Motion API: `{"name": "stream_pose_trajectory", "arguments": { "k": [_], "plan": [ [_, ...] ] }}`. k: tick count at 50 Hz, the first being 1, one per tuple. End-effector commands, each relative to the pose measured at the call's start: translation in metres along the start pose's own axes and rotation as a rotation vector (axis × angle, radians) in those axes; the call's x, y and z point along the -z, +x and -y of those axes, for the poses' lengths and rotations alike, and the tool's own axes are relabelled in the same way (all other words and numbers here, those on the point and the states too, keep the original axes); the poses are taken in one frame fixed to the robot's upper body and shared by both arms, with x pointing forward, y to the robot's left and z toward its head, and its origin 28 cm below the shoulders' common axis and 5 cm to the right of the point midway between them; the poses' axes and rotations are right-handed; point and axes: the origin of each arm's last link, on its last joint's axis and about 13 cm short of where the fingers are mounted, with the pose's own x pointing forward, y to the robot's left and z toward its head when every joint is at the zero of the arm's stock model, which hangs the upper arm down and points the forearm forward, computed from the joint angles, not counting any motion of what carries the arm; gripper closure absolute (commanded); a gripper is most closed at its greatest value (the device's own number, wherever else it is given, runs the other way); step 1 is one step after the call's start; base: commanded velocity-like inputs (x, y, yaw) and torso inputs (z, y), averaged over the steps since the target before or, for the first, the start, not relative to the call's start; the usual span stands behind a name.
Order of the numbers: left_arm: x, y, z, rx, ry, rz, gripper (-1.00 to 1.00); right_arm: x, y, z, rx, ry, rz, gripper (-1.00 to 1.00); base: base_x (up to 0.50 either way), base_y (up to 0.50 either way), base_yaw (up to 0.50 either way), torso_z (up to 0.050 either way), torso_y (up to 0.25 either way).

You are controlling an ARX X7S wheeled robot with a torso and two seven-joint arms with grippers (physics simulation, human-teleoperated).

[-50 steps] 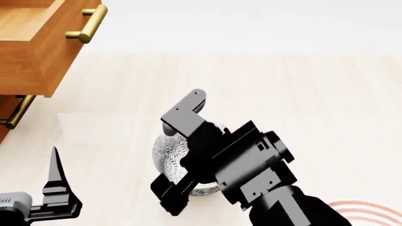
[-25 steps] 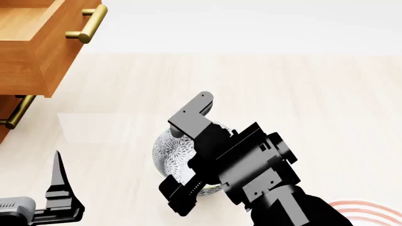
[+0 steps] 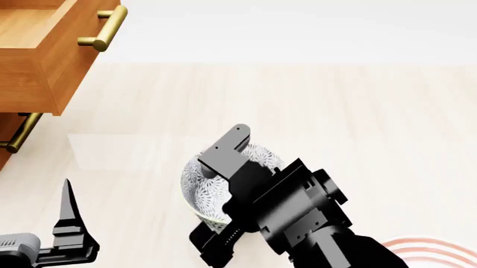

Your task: Put the bowl on the plate.

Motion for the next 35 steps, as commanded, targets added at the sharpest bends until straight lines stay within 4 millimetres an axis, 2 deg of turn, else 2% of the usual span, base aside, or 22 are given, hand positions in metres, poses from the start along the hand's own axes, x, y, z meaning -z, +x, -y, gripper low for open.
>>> {"name": "stream_pose_trajectory", "arguments": {
  "k": [1,22,35],
  "plan": [
    [0.002,0.002,-0.002,0.013,-0.019,-0.017,-1.00,0.001,0.004,-0.003,-0.015,-0.004,-0.013,-1.00,0.00,0.00,0.00,0.000,0.000],
    [0.004,0.002,-0.002,0.011,-0.021,-0.022,-1.00,0.016,0.012,-0.004,-0.012,0.009,-0.033,-1.00,0.00,0.00,0.00,0.000,0.000],
    [0.003,0.002,-0.002,0.009,-0.019,-0.022,-1.00,0.015,0.013,-0.003,0.002,-0.046,-0.033,-1.00,0.00,0.00,0.00,0.000,0.000]
  ]
}}
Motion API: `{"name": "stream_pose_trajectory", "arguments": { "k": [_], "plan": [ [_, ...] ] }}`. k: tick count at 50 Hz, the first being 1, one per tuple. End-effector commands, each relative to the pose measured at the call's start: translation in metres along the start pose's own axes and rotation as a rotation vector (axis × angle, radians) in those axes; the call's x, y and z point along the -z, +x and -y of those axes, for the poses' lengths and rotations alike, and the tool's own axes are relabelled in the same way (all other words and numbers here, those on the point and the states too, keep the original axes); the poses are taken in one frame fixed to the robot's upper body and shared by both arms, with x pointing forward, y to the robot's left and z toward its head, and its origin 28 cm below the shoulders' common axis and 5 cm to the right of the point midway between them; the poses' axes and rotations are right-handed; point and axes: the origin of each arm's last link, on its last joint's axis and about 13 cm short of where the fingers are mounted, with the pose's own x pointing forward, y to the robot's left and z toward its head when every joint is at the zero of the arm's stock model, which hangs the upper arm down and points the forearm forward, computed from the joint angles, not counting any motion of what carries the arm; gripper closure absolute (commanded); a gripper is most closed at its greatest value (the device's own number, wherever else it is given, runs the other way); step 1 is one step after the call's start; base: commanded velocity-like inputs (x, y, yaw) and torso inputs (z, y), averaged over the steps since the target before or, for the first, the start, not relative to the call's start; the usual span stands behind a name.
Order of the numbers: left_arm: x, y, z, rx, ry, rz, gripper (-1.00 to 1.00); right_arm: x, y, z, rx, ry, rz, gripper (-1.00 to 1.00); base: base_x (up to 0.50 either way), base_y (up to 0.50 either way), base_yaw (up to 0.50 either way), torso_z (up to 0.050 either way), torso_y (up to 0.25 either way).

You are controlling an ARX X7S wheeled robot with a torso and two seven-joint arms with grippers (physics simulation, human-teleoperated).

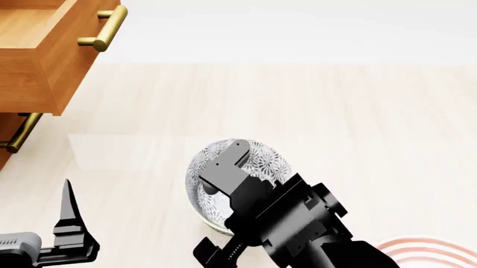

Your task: Put the bowl on the plate.

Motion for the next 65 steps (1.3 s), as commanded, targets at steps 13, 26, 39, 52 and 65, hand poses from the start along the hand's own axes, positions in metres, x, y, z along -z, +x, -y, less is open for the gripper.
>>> {"name": "stream_pose_trajectory", "arguments": {
  "k": [13,26,39,52,65],
  "plan": [
    [-0.001,0.001,-0.002,0.011,-0.020,-0.012,-1.00,-0.003,0.001,0.001,0.023,-0.042,0.006,1.00,0.00,0.00,0.00,0.000,0.000],
    [-0.003,-0.001,-0.003,0.012,-0.021,-0.006,-1.00,-0.011,-0.002,0.004,0.199,-0.164,0.014,1.00,0.00,0.00,0.00,0.000,0.000],
    [-0.004,-0.002,0.000,0.024,-0.023,-0.004,-1.00,-0.025,-0.064,-0.015,0.585,-0.408,0.126,1.00,0.00,0.00,0.00,0.000,0.000],
    [-0.006,-0.003,0.001,0.032,-0.021,-0.001,-1.00,-0.020,-0.103,-0.036,0.710,-0.460,0.214,1.00,0.00,0.00,0.00,0.000,0.000],
    [-0.007,-0.003,0.003,0.039,-0.019,0.001,-1.00,-0.025,-0.149,-0.035,0.791,-0.425,0.224,1.00,0.00,0.00,0.00,0.000,0.000]
  ]
}}
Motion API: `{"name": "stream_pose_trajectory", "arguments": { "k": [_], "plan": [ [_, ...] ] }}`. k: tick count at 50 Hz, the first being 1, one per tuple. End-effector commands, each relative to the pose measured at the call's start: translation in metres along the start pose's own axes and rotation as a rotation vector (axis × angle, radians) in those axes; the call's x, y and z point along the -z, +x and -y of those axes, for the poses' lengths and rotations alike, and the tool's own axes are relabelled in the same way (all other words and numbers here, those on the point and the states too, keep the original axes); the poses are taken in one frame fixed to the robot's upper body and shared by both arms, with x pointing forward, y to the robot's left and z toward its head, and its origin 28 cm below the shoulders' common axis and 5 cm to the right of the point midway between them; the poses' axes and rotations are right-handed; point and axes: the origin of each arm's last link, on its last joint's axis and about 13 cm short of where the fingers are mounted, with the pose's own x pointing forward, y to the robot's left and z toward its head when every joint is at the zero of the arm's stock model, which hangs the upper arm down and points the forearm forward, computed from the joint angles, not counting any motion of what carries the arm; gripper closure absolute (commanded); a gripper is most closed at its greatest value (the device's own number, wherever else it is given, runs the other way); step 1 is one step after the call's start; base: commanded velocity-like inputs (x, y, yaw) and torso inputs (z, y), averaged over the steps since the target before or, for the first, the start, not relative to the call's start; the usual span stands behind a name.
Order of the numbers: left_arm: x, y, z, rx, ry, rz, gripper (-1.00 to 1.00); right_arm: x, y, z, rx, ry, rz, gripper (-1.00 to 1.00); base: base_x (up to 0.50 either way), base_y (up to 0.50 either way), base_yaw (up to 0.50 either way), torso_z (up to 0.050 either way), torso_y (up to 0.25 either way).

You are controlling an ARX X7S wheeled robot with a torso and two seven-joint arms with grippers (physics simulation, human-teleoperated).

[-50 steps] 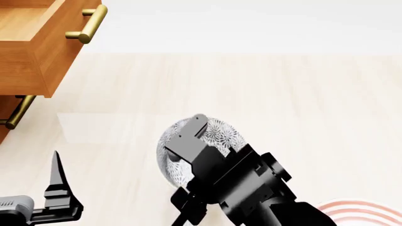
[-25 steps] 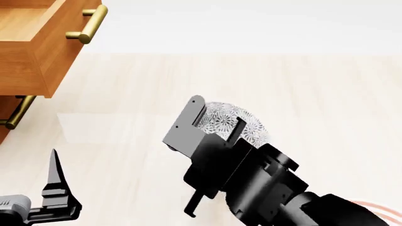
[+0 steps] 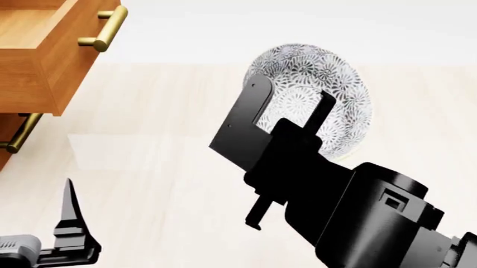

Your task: Put the bowl on the plate.

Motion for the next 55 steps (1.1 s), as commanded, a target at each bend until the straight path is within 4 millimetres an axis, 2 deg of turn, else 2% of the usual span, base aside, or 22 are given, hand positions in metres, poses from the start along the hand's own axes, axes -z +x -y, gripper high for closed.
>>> {"name": "stream_pose_trajectory", "arguments": {
  "k": [1,17,33,34,35,36,37,39,41,50,52,53,55],
  "plan": [
    [-0.001,0.000,0.001,0.023,-0.018,-0.012,-1.00,-0.008,-0.031,0.029,0.126,-0.017,0.002,1.00,0.00,0.00,0.00,0.000,0.000],
    [-0.001,0.000,0.001,0.033,-0.022,-0.020,-1.00,0.011,-0.054,0.030,0.151,-0.034,-0.139,1.00,0.00,0.00,0.00,0.000,0.000],
    [0.003,0.001,0.001,0.043,-0.027,-0.034,-1.00,0.038,-0.073,0.002,0.080,-0.052,-0.273,1.00,0.00,0.00,0.00,0.000,0.000],
    [0.002,0.001,0.001,0.043,-0.025,-0.035,-1.00,0.041,-0.075,-0.001,0.078,-0.063,-0.289,1.00,0.00,0.00,0.00,0.000,0.000],
    [-0.009,0.004,0.001,0.043,-0.026,-0.035,-1.00,0.042,-0.076,-0.002,0.077,-0.062,-0.290,1.00,0.00,0.00,0.00,0.000,0.000],
    [-0.009,0.004,0.001,0.043,-0.026,-0.035,-1.00,0.042,-0.077,-0.003,0.079,-0.066,-0.294,1.00,0.00,0.00,0.00,0.000,0.000],
    [0.002,0.001,0.001,0.043,-0.026,-0.034,-1.00,0.043,-0.081,-0.007,0.064,-0.070,-0.295,1.00,0.00,0.00,0.00,0.000,0.000],
    [0.004,0.001,0.001,0.042,-0.027,-0.036,-1.00,0.044,-0.084,-0.010,0.053,-0.058,-0.292,1.00,0.00,0.00,0.00,0.000,0.000],
    [-0.010,0.004,0.001,0.044,-0.028,-0.037,-1.00,0.045,-0.085,-0.012,0.039,-0.053,-0.293,1.00,0.00,0.00,0.00,0.000,0.000],
    [-0.011,0.004,0.000,0.042,-0.025,-0.040,-1.00,0.054,-0.101,-0.026,0.038,-0.044,-0.307,1.00,0.00,0.00,0.00,0.000,0.002],
    [-0.010,0.004,0.000,0.043,-0.027,-0.040,-1.00,0.055,-0.104,-0.028,0.041,-0.043,-0.310,1.00,0.00,0.00,0.00,0.000,0.000],
    [0.001,0.001,0.000,0.043,-0.027,-0.039,-1.00,0.056,-0.106,-0.030,0.046,-0.044,-0.316,1.00,0.00,0.00,0.00,0.000,0.000],
    [0.005,0.000,0.000,0.043,-0.026,-0.040,-1.00,0.057,-0.109,-0.032,0.045,-0.046,-0.325,1.00,0.00,0.00,0.00,0.000,0.000]
  ]
}}
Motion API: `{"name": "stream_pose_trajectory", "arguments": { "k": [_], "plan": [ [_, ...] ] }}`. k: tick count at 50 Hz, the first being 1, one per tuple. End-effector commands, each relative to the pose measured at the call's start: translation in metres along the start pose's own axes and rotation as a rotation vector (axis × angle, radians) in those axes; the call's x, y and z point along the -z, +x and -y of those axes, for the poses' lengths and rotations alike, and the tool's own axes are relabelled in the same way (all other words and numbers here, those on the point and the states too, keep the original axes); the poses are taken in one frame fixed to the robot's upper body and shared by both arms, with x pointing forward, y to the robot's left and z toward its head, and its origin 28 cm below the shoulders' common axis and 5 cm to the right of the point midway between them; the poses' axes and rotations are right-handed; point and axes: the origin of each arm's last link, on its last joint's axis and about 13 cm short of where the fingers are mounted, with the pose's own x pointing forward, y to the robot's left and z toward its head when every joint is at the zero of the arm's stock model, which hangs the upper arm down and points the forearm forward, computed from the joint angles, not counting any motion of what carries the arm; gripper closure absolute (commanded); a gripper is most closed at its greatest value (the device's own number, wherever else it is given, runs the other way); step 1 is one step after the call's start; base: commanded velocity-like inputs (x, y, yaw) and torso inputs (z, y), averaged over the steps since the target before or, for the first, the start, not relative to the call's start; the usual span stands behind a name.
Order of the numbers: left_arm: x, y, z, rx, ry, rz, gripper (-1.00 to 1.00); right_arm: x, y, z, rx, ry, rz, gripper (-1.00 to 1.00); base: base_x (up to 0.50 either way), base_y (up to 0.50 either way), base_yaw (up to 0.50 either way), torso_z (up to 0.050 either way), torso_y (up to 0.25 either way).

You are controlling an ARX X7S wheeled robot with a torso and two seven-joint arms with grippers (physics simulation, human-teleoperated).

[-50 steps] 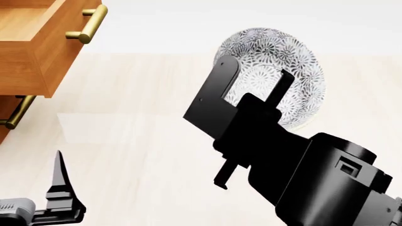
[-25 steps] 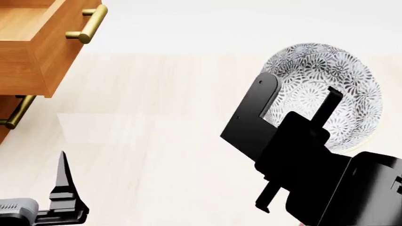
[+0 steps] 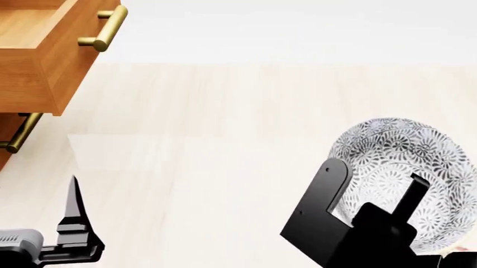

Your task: Put the bowl on the plate.

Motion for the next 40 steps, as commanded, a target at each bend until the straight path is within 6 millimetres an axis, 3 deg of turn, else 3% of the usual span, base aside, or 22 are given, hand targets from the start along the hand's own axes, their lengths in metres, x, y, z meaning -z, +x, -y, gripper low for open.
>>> {"name": "stream_pose_trajectory", "arguments": {
  "k": [1,2,3,6,8,9,11,13,17,34,36,40],
  "plan": [
    [0.012,-0.002,-0.001,0.019,-0.019,-0.018,-1.00,0.010,-0.013,-0.007,0.050,-0.008,-0.029,1.00,0.00,0.00,0.00,0.000,0.000],
    [-0.003,0.002,-0.001,0.020,-0.020,-0.017,-1.00,0.011,-0.015,-0.008,0.054,-0.006,-0.032,1.00,0.00,0.00,0.00,0.000,0.000],
    [0.007,-0.001,-0.001,0.021,-0.020,-0.018,-1.00,0.011,-0.016,-0.008,0.055,-0.006,-0.036,1.00,0.00,0.00,0.00,0.000,0.000],
    [0.012,-0.002,-0.001,0.020,-0.019,-0.017,-1.00,0.013,-0.021,-0.009,0.068,-0.009,-0.043,1.00,0.00,0.00,0.00,0.000,0.000],
    [0.011,-0.002,-0.001,0.020,-0.021,-0.018,-1.00,0.013,-0.023,-0.010,0.071,-0.009,-0.046,1.00,0.00,0.00,0.00,0.000,0.000],
    [-0.001,0.001,-0.001,0.018,-0.021,-0.017,-1.00,0.014,-0.025,-0.010,0.076,-0.010,-0.051,1.00,0.00,0.00,0.00,0.000,0.000],
    [0.007,-0.001,-0.001,0.019,-0.021,-0.016,-1.00,0.015,-0.026,-0.010,0.080,-0.009,-0.055,1.00,0.00,0.00,0.00,0.000,0.000],
    [-0.005,0.002,-0.001,0.020,-0.022,-0.014,-1.00,0.016,-0.028,-0.011,0.084,-0.004,-0.060,1.00,0.00,0.00,0.00,0.000,0.000],
    [-0.006,0.002,-0.001,0.022,-0.021,-0.014,-1.00,0.019,-0.032,-0.012,0.093,-0.001,-0.073,1.00,0.00,0.00,0.00,0.000,0.000],
    [-0.007,0.002,0.000,0.027,-0.025,-0.012,-1.00,0.029,-0.045,-0.019,0.124,0.045,-0.069,1.00,0.00,0.00,0.00,0.000,0.001],
    [0.007,-0.001,0.000,0.030,-0.026,-0.012,-1.00,0.029,-0.046,-0.020,0.124,0.049,-0.064,1.00,0.00,0.00,0.00,0.000,0.000],
    [0.008,-0.001,-0.001,0.030,-0.027,-0.013,-1.00,0.031,-0.047,-0.024,0.127,0.063,-0.049,1.00,0.00,0.00,0.00,0.000,0.000]
  ]
}}
